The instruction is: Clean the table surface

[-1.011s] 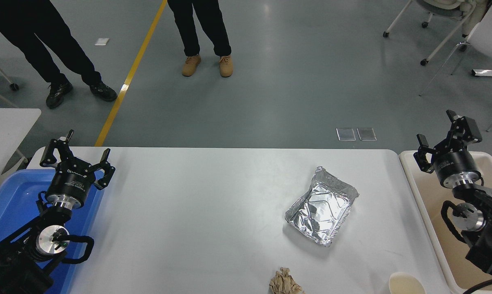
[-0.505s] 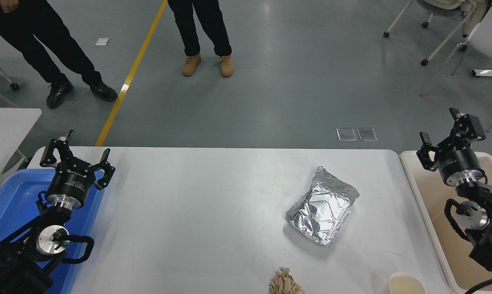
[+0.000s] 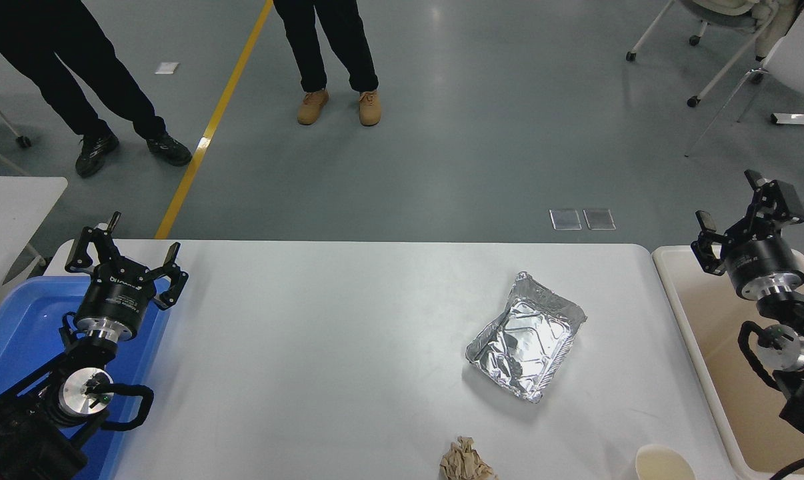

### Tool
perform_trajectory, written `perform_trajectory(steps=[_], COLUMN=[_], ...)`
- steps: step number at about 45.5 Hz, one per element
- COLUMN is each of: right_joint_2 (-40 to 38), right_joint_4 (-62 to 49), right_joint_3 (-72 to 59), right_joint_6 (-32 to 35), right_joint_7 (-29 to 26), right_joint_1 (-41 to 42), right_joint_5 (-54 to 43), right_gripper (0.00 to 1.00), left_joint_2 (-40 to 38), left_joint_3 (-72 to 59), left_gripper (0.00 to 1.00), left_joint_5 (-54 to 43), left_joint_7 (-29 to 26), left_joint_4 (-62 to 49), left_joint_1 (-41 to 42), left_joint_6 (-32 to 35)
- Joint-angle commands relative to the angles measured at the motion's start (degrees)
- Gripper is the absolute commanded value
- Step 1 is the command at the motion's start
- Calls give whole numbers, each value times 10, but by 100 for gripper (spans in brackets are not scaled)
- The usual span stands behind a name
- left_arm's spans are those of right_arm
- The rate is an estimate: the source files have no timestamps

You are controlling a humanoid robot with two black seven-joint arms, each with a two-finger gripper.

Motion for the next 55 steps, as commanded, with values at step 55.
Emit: perform_trajectory(steps=[55], right_joint_2=[-370], right_joint_4=[294], right_joint_3=[-385], right_joint_6=[23], right_joint_7=[3], right_joint_1=[222], right_joint_5=[-481], right_gripper=[99], left_joint_2=[0], left_joint_3=[0], left_gripper=[99], left_joint_5=[0], left_joint_7=[0], left_joint_4=[0], left_joint_1=[0], left_joint_6=[0])
